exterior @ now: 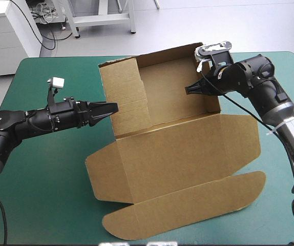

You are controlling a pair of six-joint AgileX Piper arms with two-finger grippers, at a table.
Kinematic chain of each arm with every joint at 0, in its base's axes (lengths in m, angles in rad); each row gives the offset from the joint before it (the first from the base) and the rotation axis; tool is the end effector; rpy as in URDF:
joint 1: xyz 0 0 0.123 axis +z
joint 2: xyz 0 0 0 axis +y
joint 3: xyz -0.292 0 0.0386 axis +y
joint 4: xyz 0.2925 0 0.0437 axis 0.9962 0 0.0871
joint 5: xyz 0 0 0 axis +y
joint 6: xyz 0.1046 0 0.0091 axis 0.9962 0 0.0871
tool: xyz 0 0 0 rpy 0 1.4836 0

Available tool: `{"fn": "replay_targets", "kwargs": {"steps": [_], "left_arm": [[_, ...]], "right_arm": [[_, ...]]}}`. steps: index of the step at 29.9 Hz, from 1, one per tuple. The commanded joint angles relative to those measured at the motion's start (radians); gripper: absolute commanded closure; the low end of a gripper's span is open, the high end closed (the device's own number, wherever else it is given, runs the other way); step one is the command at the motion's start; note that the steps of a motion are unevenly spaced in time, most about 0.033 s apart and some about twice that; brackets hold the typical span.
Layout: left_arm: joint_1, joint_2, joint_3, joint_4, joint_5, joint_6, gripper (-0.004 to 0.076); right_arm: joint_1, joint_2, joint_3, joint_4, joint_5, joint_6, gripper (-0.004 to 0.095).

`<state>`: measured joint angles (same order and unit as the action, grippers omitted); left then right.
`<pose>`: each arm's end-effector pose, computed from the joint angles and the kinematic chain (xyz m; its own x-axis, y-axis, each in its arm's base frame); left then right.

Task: Fold the box

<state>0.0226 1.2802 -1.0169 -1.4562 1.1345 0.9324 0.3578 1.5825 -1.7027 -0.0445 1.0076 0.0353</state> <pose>0.2909 -0.0880 0.3614 -0.6728 -0.1736 -0.7192 0.6103 0.4192 -0.6721 0.3763 0.1365 0.4177 -0.6755 -0.2403 -0.6971 -0.3176 0.9480 -0.0189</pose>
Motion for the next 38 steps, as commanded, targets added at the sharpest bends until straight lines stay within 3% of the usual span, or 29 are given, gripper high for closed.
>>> {"fn": "replay_targets", "kwargs": {"steps": [1, 3, 7, 13, 23, 33, 38], "left_arm": [[-0.096, -0.03, -0.109, 0.202, -0.09, -0.228, 0.0072], [-0.175, -0.036, -0.155, 0.414, -0.218, -0.413, 0.0072], [-0.318, -0.038, -0.193, 0.809, -0.349, -0.805, 0.0072], [-0.427, -0.038, -0.193, 1.151, -0.506, -1.176, 0.0072], [-0.433, -0.035, -0.265, 1.183, -0.54, -1.209, 0.0072], [-0.443, 0.015, -0.319, 1.188, -0.434, -1.209, 0.0072], [-0.507, 0.025, -0.319, 1.275, -0.451, -1.272, 0.0094]], "right_arm": [[0.031, -0.042, -0.029, 0.0, -0.086, 0.038, 0.0908], [0.041, -0.042, -0.029, 0.002, -0.086, 0.038, 0.0908], [0.049, -0.042, -0.031, -0.002, -0.088, 0.054, 0.0908], [0.049, -0.055, -0.033, 0.0, -0.093, 0.06, 0.0908], [0.049, -0.065, -0.033, -0.019, -0.087, 0.06, 0.0908], [0.05, -0.065, -0.033, -0.019, -0.098, 0.072, 0.0908], [0.05, -0.065, -0.033, -0.019, -0.127, 0.079, 0.0909]]}}
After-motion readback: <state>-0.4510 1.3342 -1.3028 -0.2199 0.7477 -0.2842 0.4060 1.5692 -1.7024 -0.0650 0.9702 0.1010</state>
